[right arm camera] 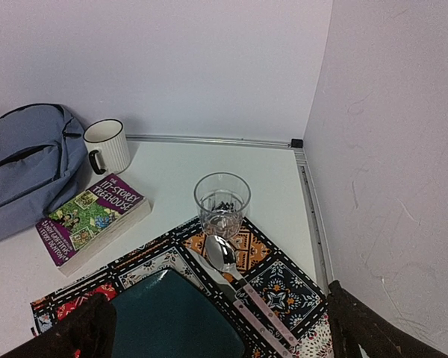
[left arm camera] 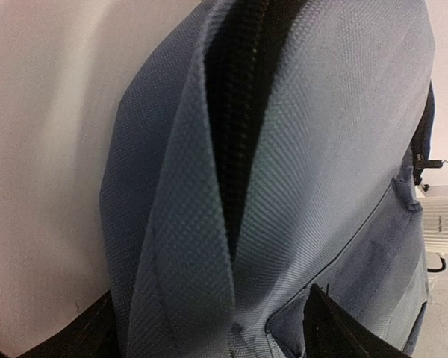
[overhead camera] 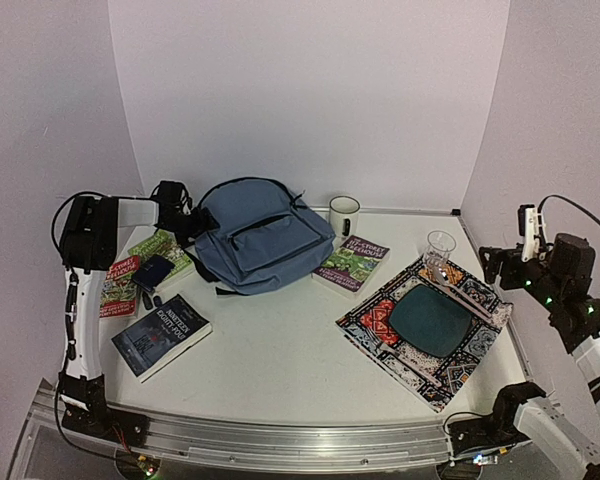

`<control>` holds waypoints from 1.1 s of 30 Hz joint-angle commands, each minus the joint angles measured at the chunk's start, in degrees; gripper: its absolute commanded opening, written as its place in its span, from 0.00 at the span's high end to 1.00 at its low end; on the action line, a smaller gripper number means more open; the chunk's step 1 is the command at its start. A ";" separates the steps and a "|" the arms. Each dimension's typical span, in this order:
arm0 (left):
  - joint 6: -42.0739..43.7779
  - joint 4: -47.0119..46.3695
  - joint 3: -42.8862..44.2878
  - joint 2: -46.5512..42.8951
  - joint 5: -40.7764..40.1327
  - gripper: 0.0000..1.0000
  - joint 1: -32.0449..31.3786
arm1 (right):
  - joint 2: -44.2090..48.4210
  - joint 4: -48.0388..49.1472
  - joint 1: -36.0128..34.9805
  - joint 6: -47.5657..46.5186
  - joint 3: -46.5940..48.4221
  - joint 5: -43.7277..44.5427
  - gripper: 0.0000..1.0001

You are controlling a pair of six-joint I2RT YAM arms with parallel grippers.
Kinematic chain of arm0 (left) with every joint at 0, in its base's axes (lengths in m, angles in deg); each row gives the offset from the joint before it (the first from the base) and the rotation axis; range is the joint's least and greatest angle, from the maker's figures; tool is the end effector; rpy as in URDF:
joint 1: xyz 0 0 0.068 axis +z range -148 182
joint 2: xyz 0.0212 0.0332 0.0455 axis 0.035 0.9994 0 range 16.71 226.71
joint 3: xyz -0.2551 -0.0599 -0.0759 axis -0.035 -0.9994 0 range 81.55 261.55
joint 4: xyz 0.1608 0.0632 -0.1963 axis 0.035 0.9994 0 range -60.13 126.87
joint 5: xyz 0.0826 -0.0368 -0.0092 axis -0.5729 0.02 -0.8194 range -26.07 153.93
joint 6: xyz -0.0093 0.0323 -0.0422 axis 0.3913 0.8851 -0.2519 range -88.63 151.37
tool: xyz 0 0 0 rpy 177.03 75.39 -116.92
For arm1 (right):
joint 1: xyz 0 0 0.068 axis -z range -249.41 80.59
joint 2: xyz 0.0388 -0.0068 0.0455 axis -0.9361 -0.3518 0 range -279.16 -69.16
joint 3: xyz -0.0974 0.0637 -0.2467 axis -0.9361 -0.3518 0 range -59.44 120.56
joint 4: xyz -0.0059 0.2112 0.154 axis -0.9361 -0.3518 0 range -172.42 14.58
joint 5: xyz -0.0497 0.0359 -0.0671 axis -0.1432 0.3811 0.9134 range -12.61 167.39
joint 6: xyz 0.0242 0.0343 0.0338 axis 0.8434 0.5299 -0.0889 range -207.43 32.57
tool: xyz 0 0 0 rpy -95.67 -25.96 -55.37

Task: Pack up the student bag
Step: Pick up the student bag from the corner of the board.

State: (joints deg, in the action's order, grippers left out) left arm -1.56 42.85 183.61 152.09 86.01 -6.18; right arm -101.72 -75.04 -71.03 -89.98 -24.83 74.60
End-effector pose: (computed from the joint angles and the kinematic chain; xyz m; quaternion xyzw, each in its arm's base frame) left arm 0.5123 -0.0872 0.1371 -0.1256 0.9051 -0.2947 0.2796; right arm 0.1495 0.0060 0.3290 -0.0427 0.6906 0.0111 0.7219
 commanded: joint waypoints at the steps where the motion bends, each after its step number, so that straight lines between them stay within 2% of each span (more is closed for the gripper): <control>1: -0.01 0.73 3.50 1.51 8.17 0.36 -0.06 | -0.60 0.76 0.05 -0.96 0.74 -0.89 0.02; 4: -0.54 0.70 2.25 -1.61 9.67 0.60 -0.02 | -0.68 0.74 0.02 -1.14 0.83 -1.78 0.02; 7: -2.04 -0.34 -0.94 -6.60 9.16 0.77 -0.02 | -1.23 0.69 0.03 -1.24 1.28 -3.55 0.02; 10: -3.50 -1.72 -3.39 -12.43 9.51 0.98 -0.15 | -2.19 1.08 0.04 -1.21 1.73 -7.26 0.02; 15: -6.83 -2.41 -8.22 -21.75 7.95 1.00 -0.29 | -5.24 1.68 -0.09 -0.51 3.76 -13.79 0.02; 18: -10.49 -2.62 -11.56 -27.67 5.59 1.00 -0.45 | -6.87 2.24 -1.28 -0.10 6.05 -14.04 0.02; 21: -14.25 -2.90 -14.30 -32.06 4.40 1.00 -0.92 | -9.68 4.39 -5.36 0.55 7.74 -13.31 0.02; 26: -20.18 -2.96 -17.62 -40.23 1.75 1.00 -1.83 | -17.06 8.15 -23.27 -0.46 11.38 -0.41 0.02; 30: -26.10 -2.96 -19.73 -46.53 -2.21 1.00 -2.97 | -25.21 13.53 -33.28 -0.84 14.29 5.95 0.02; 33: -28.93 -2.98 -21.51 -51.38 -5.87 1.00 -4.65 | -31.20 17.62 -43.05 -6.51 17.44 12.35 0.02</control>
State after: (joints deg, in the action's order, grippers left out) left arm -23.26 44.31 162.42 110.14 84.68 -8.84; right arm -127.21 -65.64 -104.12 -90.80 -12.46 76.37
